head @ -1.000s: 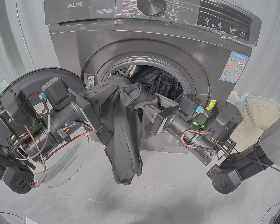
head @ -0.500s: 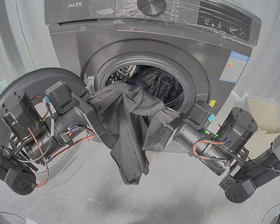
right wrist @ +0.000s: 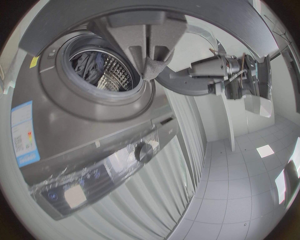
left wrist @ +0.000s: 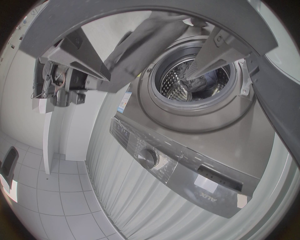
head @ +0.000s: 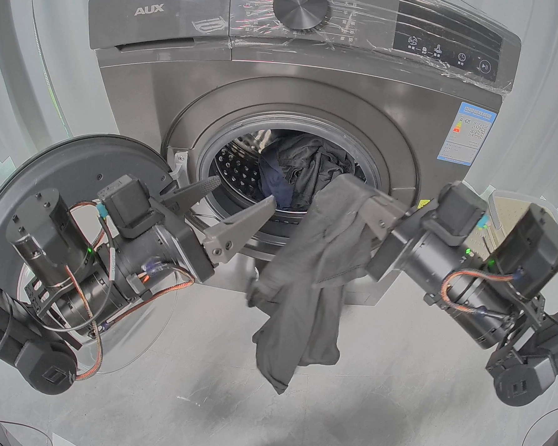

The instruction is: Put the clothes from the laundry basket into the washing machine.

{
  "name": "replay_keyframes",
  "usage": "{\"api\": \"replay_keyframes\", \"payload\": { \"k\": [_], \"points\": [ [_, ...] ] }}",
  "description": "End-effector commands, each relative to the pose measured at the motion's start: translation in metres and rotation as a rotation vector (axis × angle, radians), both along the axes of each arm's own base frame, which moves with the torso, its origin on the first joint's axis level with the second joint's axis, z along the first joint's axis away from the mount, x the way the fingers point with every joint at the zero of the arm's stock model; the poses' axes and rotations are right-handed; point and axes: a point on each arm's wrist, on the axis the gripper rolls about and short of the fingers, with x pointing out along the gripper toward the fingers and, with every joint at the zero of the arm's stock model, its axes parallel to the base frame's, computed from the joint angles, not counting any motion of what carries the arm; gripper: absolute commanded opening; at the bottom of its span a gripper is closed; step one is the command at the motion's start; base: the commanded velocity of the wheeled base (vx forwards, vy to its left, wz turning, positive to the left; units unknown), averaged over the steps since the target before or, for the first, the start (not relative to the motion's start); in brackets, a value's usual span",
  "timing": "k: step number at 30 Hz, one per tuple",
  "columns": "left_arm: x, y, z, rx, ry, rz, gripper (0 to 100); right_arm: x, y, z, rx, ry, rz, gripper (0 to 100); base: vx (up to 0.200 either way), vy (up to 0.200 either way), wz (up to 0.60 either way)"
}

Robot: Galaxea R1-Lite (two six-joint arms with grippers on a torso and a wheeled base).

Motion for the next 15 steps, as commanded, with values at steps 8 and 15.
{"api": "replay_keyframes", "payload": {
  "k": [8,15],
  "points": [
    [0.007,-0.008,-0.039,0.053,0.072,-0.005,100,-0.016,-0.031,0.027,0.065,-0.069,-0.039,0,0.0,0.0,0.0],
    [0.003,-0.011,-0.071,0.144,0.158,-0.017,100,-0.014,-0.032,0.028,0.066,-0.071,-0.056,0,0.0,0.0,0.0]
  ]
}}
